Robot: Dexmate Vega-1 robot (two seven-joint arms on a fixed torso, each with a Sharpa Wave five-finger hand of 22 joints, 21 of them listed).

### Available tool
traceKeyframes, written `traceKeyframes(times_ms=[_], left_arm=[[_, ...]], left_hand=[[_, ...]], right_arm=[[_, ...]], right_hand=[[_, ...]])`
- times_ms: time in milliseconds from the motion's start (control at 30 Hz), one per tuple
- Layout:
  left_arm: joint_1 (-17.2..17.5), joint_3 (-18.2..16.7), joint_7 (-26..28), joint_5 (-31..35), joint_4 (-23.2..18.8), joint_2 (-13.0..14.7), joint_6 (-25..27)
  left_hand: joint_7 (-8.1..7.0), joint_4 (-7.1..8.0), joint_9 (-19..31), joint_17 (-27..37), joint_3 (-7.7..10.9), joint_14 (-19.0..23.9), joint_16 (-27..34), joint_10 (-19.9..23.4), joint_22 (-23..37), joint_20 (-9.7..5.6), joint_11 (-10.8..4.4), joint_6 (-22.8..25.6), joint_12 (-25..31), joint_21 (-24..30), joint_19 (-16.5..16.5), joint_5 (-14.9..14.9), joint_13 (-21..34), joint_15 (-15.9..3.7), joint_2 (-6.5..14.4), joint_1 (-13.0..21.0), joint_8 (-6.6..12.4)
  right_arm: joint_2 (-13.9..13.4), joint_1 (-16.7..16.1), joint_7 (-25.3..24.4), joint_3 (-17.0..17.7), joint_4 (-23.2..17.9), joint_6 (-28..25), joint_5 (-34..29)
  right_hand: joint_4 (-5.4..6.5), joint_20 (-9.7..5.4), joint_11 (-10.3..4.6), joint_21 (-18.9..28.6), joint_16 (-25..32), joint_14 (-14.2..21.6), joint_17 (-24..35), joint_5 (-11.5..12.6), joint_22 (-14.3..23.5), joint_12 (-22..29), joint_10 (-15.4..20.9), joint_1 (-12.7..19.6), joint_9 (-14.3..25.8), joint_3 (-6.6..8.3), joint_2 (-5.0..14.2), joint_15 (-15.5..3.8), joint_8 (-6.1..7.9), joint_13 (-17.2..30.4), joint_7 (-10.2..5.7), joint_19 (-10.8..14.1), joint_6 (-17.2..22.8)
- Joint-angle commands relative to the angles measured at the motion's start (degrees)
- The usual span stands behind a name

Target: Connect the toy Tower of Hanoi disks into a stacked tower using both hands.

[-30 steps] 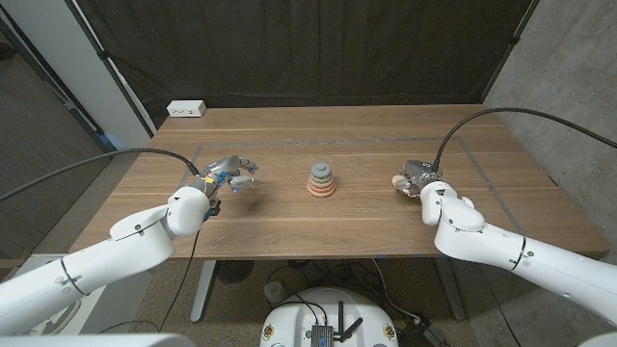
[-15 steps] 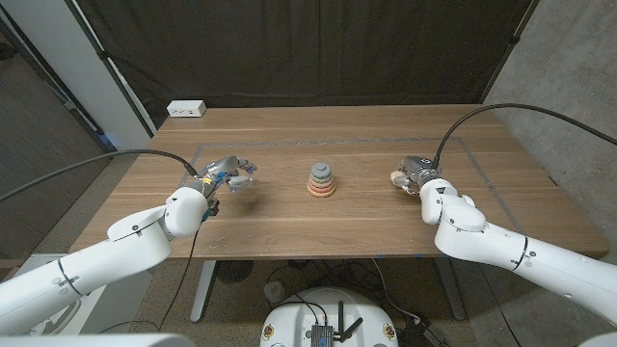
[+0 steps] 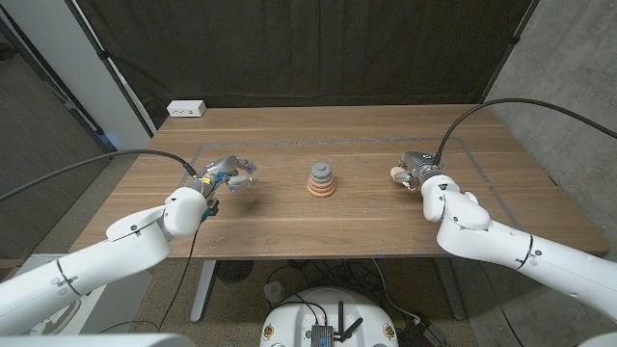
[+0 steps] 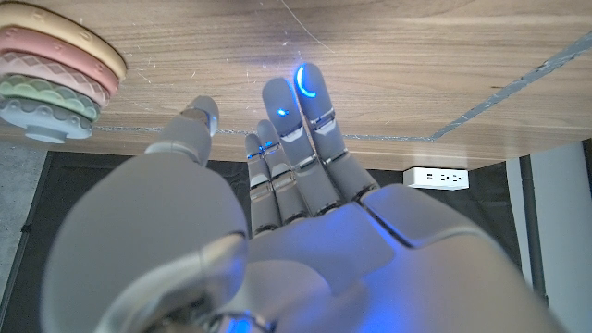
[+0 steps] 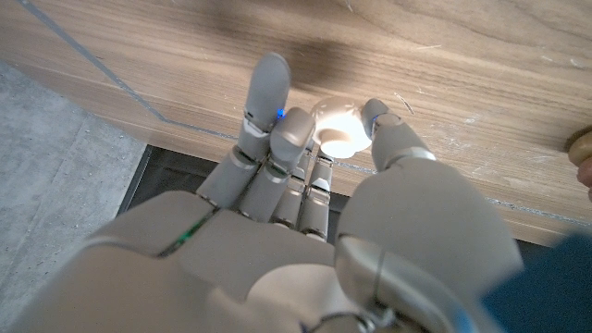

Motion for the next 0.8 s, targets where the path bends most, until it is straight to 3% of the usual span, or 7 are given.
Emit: traceKeyframes(times_ms=[33,367,800], left_arm=[[-0.8,0.9,-0.1,0.6,0.5,-0.6,-0.4],[-0.4,0.4,0.5,1.2,-0.4,-0.3,0.4],[0.4,0.1,0.8,1.1,-0.8,-0.6,0.2]], left_hand=[[0.06,-0.12,0.1,0.1,0.6,0.2,0.0,0.6,0.1,-7.76,0.03,0.3,0.0,0.1,0.6,0.1,0.3,-4.83,0.1,-0.5,-0.27],[0.0,-0.16,0.1,0.2,0.73,0.3,0.1,0.6,0.1,-7.78,0.0,0.4,0.0,0.1,0.6,0.1,0.3,-4.83,0.1,-0.6,-0.28],[-0.04,-0.22,0.1,0.2,0.88,0.3,0.1,1.0,0.1,-7.78,-0.08,0.6,0.0,0.1,0.6,0.1,0.3,-4.83,0.1,-0.6,-0.27]], right_arm=[[-1.0,1.4,2.4,-1.2,-2.4,-1.8,-1.9],[-2.9,1.6,3.9,-1.0,-5.7,-2.3,-3.4],[-3.9,0.3,5.2,0.8,-7.9,1.0,-3.9]], right_hand=[[0.75,-1.17,-2.34,0.2,0.4,0.8,0.2,0.2,0.2,-0.1,2.4,1.8,0.1,0.93,2.53,-0.01,0.2,0.4,0.12,0.7,0.5],[0.76,-1.18,-2.14,0.3,0.9,1.0,0.3,0.2,0.2,-0.2,2.8,1.8,0.1,1.06,2.56,0.01,0.08,0.6,0.3,0.8,0.5],[0.79,-1.18,-2.04,0.3,1.3,1.1,0.3,0.2,0.2,-0.3,3.0,1.7,0.1,1.23,2.65,0.02,0.01,0.8,0.35,0.9,0.6]])
